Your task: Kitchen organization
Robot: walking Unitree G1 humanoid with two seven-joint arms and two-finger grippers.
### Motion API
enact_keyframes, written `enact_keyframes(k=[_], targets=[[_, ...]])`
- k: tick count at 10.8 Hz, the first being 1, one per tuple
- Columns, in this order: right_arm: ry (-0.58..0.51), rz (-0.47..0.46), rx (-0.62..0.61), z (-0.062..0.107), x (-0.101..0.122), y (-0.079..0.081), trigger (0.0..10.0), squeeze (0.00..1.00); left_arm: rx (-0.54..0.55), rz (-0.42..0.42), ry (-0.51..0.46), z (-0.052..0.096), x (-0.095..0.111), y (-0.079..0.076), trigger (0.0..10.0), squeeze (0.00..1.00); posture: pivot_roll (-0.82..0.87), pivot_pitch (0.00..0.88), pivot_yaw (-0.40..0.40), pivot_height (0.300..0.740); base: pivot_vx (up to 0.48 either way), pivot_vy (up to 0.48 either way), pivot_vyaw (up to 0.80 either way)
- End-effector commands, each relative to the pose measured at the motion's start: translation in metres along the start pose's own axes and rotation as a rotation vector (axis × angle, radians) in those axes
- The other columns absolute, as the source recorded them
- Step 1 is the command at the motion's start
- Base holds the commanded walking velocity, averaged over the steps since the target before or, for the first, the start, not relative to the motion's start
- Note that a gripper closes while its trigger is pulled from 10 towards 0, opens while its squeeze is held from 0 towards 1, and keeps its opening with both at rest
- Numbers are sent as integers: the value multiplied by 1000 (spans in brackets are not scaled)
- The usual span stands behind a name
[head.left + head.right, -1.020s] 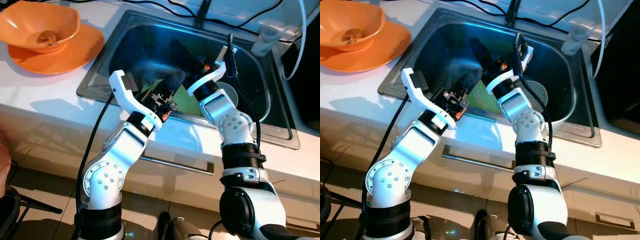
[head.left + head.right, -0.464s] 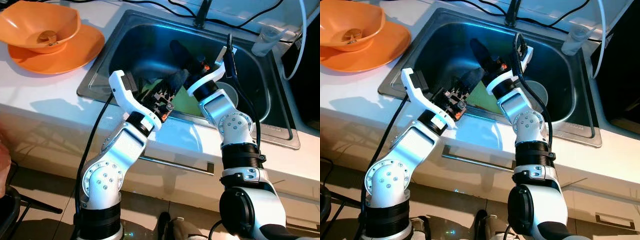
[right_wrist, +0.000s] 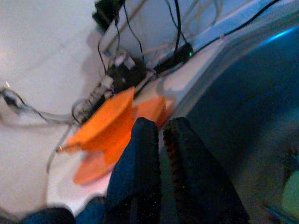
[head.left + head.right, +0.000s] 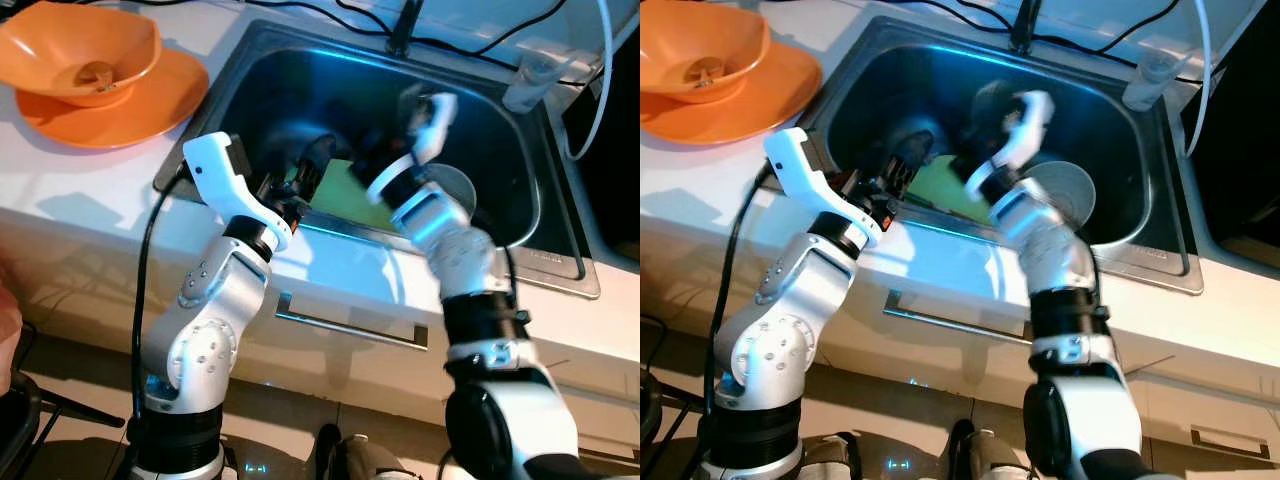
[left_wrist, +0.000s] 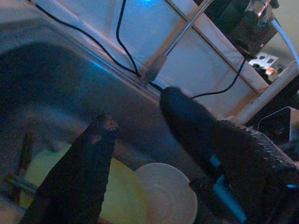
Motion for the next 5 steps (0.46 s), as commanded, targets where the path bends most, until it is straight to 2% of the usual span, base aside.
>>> enact_keyframes(k=[1, 2, 4, 5], targets=[[-12, 105, 11, 4, 7, 2, 10000, 1000, -8, -77, -8, -3, 0, -6, 10000, 1000, 48, 205, -156, 740, 0, 0, 0], [-6, 152, 11, 4, 7, 4, 10000, 1000, -9, -124, -22, -3, 1, -7, 10000, 1000, 49, 203, -156, 740, 0, 0, 0], [13, 331, 1, 6, 6, 6, 10000, 1000, 0, -242, -62, -4, 4, -6, 10000, 1000, 49, 197, -154, 740, 0, 0, 0], [18, 373, 3, 7, 6, 7, 10000, 1000, 22, -292, -79, -4, 6, -4, 10000, 1000, 49, 194, -152, 740, 0, 0, 0]])
Point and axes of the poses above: a point about 5 cm out from each wrist's last joint towards the gripper, its own z axis pointing back from the gripper into the wrist, its own x axis along the axis of the wrist's last joint, y = z × x, the point moved 2 cm from there along -z, pointing out of the wrist towards the gripper, and after that the axes turned 7 degrees about -z, right-handed, at the moved point
